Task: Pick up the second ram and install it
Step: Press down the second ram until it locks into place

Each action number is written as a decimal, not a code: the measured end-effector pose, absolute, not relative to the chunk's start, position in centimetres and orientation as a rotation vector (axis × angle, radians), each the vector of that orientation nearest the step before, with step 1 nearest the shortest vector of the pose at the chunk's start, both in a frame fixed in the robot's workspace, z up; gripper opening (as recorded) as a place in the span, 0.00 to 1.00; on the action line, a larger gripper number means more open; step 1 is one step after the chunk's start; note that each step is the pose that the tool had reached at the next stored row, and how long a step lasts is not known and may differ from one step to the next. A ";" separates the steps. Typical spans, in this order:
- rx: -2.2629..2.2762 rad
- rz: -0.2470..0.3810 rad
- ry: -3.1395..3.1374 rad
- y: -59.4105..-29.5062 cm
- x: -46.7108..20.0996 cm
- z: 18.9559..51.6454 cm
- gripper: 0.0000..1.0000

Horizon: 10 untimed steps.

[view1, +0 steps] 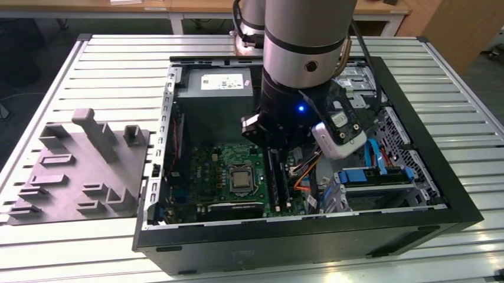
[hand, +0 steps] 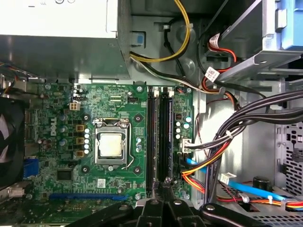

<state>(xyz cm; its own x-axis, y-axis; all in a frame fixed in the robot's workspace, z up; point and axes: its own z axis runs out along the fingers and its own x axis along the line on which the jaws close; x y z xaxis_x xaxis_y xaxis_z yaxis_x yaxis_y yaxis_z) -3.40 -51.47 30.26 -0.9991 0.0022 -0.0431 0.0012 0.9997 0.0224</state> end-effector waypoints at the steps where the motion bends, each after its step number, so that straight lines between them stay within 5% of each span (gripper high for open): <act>1: 0.003 0.035 3.098 -51.5 -3.4 30.3 0.10; 10: 0.003 0.034 3.098 -51.5 -3.4 30.2 0.10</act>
<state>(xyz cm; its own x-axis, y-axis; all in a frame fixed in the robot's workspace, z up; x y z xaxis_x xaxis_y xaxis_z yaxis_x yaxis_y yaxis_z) -3.40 -51.47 30.18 -0.9991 0.0021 -0.0430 0.0012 0.9998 0.0222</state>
